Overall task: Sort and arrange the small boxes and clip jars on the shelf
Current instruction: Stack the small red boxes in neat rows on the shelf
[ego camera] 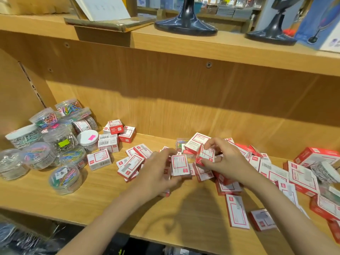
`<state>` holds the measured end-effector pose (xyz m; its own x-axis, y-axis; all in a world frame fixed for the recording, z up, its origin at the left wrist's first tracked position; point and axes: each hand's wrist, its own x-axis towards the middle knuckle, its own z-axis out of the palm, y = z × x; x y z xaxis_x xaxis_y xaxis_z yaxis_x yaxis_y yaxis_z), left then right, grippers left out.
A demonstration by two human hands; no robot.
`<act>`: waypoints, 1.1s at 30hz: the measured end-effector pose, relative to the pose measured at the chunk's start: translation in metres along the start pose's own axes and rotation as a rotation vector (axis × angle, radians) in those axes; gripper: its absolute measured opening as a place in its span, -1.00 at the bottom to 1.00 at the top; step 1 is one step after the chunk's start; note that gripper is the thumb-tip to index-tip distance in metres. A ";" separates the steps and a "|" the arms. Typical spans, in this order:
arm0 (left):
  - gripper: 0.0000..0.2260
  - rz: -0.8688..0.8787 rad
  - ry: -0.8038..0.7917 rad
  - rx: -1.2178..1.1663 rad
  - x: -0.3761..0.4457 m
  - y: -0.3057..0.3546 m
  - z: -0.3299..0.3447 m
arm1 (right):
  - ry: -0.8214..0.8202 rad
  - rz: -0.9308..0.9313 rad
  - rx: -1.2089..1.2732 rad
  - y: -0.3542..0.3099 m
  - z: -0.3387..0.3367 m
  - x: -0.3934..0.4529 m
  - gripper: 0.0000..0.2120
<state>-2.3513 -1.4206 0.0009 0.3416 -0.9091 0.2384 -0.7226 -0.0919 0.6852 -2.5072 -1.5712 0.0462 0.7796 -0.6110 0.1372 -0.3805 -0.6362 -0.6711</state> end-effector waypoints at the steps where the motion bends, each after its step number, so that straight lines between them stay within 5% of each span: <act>1: -0.53 -0.033 0.081 -0.058 0.001 -0.001 -0.011 | 0.006 0.013 0.043 -0.005 0.003 0.006 -0.75; 10: -0.72 -0.235 0.454 0.161 -0.030 -0.058 -0.113 | -0.140 -0.075 0.195 -0.089 0.087 0.090 -0.75; 15: -0.76 -0.216 0.342 0.486 -0.041 -0.103 -0.136 | -0.141 -0.215 0.132 -0.142 0.147 0.142 -0.71; 21: -0.73 -0.222 0.388 0.456 -0.041 -0.123 -0.130 | -0.159 -0.271 -0.112 -0.154 0.190 0.166 -0.82; 33: -0.79 0.076 0.338 0.360 -0.039 -0.095 -0.098 | 0.159 0.010 0.085 -0.067 0.078 0.075 -0.90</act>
<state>-2.2374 -1.3365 -0.0059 0.4129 -0.7415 0.5288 -0.8942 -0.2197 0.3901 -2.3847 -1.5377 0.0449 0.6852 -0.6880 0.2393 -0.3389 -0.5919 -0.7313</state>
